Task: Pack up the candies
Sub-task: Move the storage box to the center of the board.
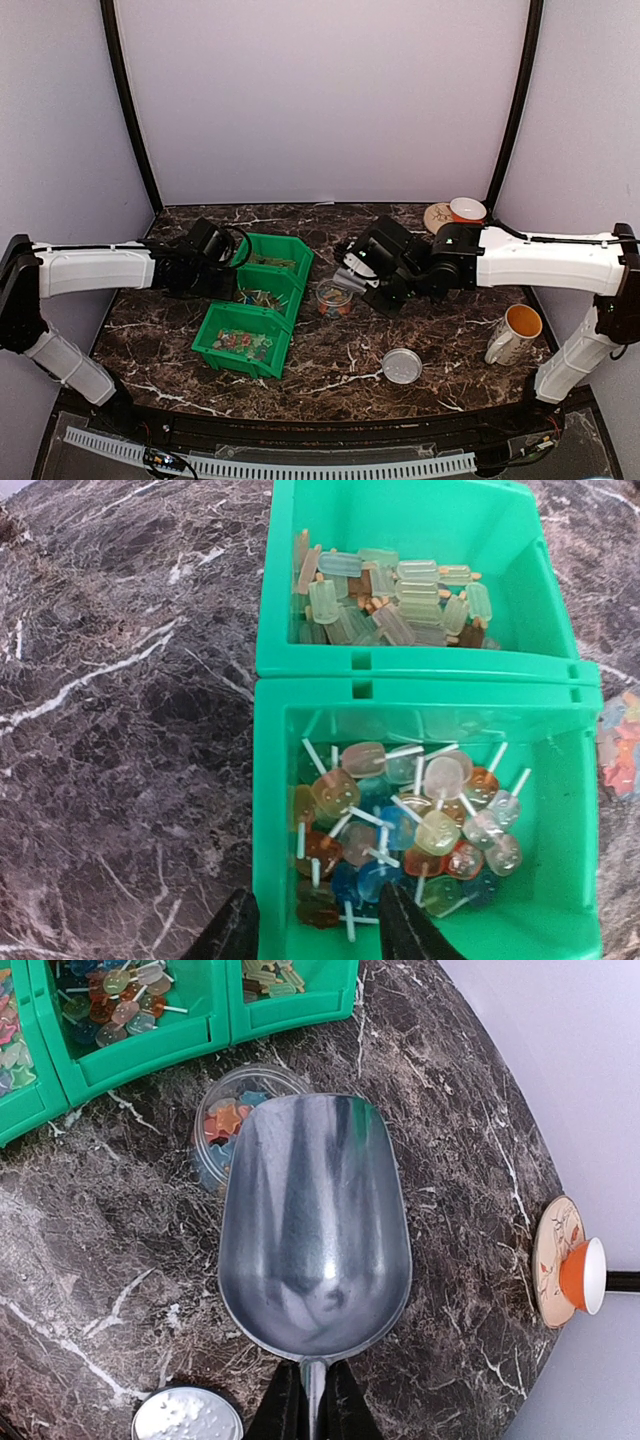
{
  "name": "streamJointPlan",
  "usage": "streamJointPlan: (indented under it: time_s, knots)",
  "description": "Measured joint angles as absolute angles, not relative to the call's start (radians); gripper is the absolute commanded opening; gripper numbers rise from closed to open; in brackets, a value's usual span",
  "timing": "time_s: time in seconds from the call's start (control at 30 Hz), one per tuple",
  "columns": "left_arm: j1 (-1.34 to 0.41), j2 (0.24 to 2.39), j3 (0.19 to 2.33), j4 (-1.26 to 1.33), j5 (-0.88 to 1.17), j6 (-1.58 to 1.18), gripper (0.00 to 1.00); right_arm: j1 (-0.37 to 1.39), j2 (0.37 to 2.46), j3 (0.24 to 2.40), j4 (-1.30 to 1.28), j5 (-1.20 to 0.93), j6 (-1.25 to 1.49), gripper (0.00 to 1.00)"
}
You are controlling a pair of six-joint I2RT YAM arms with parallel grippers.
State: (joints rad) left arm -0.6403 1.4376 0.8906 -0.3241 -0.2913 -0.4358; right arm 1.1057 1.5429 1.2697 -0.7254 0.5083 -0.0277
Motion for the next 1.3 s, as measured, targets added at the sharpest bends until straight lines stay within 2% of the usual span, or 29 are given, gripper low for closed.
streamJointPlan:
  time_s: [0.37, 0.7, 1.1, 1.3]
  knots:
    - [-0.567, 1.551, 0.916, -0.298, -0.250, -0.425, 0.34, 1.106, 1.541, 1.254, -0.710, 0.491, -0.025, 0.00]
    - [-0.564, 1.598, 0.916, -0.259, -0.220, -0.426, 0.21, 1.106, 1.541, 1.253, -0.698, 0.482, -0.025, 0.00]
    - [-0.559, 1.611, 0.908, -0.219, -0.190, -0.432, 0.01, 1.106, 1.546, 1.259, -0.700, 0.466, -0.025, 0.00]
    - [-0.558, 1.580, 0.867, -0.189, -0.163, -0.457, 0.00, 1.112, 1.573, 1.308, -0.705, 0.450, -0.033, 0.00]
